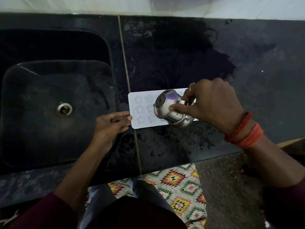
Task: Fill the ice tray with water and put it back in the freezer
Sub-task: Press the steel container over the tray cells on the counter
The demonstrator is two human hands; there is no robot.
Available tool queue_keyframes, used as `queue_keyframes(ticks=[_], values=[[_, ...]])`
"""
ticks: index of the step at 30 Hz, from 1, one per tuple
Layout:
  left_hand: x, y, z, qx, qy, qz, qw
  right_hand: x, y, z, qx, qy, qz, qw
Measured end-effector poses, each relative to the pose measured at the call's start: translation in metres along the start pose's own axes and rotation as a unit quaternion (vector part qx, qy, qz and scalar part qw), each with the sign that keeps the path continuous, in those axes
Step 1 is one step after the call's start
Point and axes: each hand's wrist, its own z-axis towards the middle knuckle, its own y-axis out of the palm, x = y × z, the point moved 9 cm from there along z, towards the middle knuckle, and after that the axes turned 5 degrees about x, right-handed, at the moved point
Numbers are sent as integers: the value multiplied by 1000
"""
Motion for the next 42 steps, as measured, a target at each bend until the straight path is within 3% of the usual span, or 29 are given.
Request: queue_keyframes(ticks=[42], values=[[-1, 0, 1, 4, -10, -11, 1000, 1, 6, 3, 25, -10, -24, 999]])
